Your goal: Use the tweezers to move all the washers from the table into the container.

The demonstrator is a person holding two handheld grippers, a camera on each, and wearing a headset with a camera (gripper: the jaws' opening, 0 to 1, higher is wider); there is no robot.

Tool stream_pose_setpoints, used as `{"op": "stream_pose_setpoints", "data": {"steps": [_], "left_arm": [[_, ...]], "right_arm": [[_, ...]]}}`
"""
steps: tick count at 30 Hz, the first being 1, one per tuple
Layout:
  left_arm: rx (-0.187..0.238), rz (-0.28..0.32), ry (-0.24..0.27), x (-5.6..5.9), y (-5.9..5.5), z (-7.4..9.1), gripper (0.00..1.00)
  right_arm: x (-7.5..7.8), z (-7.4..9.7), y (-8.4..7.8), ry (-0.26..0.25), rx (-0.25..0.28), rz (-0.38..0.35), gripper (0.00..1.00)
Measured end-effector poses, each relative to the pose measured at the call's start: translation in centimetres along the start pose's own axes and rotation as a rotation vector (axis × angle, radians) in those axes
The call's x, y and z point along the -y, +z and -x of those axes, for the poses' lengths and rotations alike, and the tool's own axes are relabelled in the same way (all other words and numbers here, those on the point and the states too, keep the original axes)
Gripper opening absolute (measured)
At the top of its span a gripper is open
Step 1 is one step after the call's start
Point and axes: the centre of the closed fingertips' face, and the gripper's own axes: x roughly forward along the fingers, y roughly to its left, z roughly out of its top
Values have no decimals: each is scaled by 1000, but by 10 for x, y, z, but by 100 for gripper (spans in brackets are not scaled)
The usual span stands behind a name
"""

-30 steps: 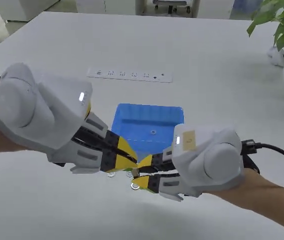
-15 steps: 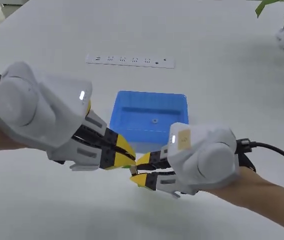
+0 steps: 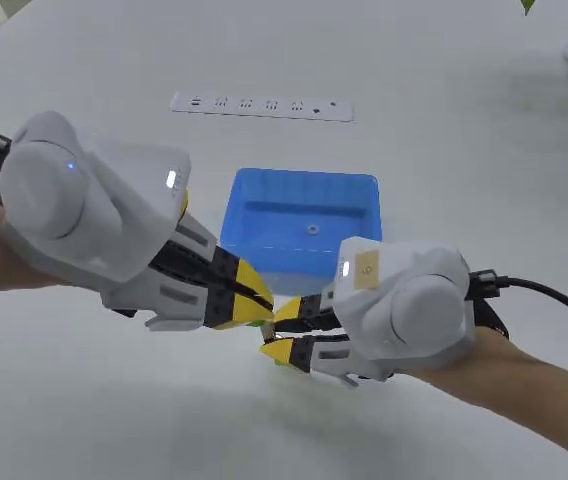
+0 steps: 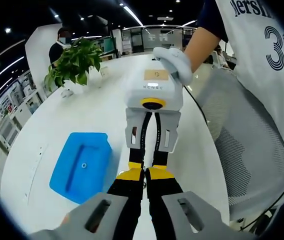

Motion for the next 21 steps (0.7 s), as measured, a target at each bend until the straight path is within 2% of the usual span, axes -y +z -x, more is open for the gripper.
{"op": "stream_pose_setpoints", "data": {"steps": [21], "left_arm": [[-16, 5, -18, 4, 1, 1, 5]], "right_arm": [[-2, 1, -3, -14, -7, -8, 9]]}}
